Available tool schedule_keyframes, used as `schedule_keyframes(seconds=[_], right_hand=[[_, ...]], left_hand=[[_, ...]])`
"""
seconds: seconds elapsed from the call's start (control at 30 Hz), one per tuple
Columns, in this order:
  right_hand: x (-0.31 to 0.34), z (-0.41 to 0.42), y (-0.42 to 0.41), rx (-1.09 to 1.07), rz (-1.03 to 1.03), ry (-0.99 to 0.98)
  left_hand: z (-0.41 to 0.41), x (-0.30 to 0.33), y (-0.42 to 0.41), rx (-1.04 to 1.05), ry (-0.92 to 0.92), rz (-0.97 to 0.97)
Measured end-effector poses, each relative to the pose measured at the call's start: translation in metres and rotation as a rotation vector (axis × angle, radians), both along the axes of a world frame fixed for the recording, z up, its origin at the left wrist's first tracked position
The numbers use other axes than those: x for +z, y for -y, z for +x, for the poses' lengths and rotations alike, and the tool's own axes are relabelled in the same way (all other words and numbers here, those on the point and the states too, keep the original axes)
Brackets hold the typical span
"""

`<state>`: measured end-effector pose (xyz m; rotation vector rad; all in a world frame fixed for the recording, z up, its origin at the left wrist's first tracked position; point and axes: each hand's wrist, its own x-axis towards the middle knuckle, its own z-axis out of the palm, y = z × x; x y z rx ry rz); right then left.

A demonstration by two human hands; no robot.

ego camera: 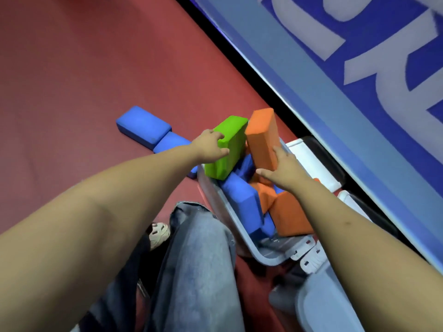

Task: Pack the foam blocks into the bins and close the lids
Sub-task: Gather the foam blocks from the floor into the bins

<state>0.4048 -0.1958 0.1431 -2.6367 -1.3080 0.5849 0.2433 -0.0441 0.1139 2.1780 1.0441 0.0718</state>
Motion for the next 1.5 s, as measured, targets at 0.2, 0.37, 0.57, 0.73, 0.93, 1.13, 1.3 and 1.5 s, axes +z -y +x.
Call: schedule_keyframes(seconds=[0.2, 0.37, 0.57, 0.73, 0.93, 1.13, 1.3, 1.5], right_hand=[[0.039, -0.059, -0.038, 0.103, 0.053, -0.043], [0.025, -0.117, -0.098, 0.196, 0.124, -0.105], [-0.106, -0.160, -0.219, 0.128, 0.016, -0.366], [-0.224, -0.174, -0.296, -0.360, -0.086, -0.781], [-0.312, -0.155, -0.318, -1.422, 0.008, -1.607], [-0.360, -0.142, -0.343, -1.790, 0.297, -1.729], [-0.391, -0.150, -0.359, -1.821, 0.296, -1.717], [-0.407, -0.135, -0.346, -1.775, 0.422, -1.678]], left_hand=[[-0.066, 0.020, -0.019, 0.154, 0.075, 0.005], [-0.124, 0.014, -0.059, 0.347, 0.131, -0.062], [-0.153, -0.092, -0.152, 0.532, 0.054, -0.233], [-0.145, -0.191, -0.239, 0.710, -0.083, -0.346], [-0.123, -0.274, -0.306, 0.767, -0.200, -0.367], [-0.094, -0.322, -0.376, 0.302, -0.410, 0.080], [-0.039, -0.325, -0.433, -0.272, -0.618, 0.136], [-0.005, -0.324, -0.458, -0.431, -0.786, 0.157]])
